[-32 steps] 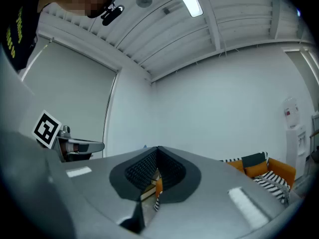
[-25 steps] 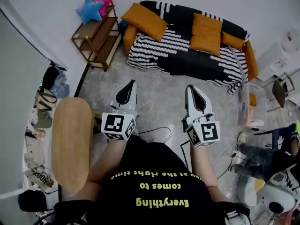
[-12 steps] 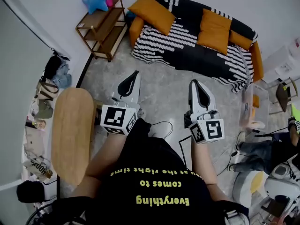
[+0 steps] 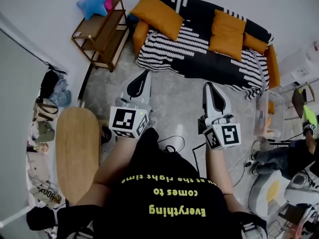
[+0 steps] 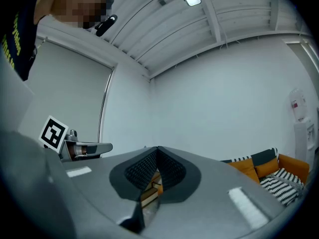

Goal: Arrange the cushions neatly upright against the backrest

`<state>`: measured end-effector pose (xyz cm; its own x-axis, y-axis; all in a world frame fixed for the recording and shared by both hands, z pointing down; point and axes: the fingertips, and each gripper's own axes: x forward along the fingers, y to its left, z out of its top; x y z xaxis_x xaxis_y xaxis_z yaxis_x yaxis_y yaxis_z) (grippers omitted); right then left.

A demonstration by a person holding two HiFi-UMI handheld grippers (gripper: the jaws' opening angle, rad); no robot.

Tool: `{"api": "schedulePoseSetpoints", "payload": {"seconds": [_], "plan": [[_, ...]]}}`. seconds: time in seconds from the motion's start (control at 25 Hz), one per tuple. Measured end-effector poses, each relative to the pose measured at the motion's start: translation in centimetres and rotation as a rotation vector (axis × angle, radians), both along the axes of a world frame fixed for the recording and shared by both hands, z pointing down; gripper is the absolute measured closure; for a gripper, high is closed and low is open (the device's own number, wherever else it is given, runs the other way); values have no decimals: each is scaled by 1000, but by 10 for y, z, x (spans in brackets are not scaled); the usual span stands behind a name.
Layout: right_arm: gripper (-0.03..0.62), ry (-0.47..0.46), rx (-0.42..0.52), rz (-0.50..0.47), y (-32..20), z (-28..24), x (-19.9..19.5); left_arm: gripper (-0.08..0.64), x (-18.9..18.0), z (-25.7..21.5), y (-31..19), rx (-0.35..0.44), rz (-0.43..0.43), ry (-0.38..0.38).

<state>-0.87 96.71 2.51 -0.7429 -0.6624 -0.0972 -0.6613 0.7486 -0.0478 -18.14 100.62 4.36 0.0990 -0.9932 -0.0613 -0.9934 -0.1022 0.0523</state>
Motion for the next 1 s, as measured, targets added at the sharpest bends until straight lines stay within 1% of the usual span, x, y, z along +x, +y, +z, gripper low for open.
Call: {"api": "schedulePoseSetpoints", "payload": {"seconds": [0.08, 0.28, 0.48, 0.6, 0.76, 1.0], "plan": [[581, 8, 8, 4, -23, -3, -25, 560, -21, -3, -26, 7, 12, -2], [581, -10, 8, 25, -78, -13, -82, 560, -76, -13, -86, 13, 45, -9], [581, -15, 1, 53, -115, -16, -122, 560, -118, -19, -127, 14, 75, -11], [581, 0, -7, 62, -132, -13, -135, 560, -134, -16, -147, 7, 77, 1], [581, -9, -18, 78, -161, -7, -138, 560, -145, -7, -173, -14, 72, 13], [581, -14, -34, 64, -221, 3, -147, 560, -162, 1, -221, -26, 34, 15]]}}
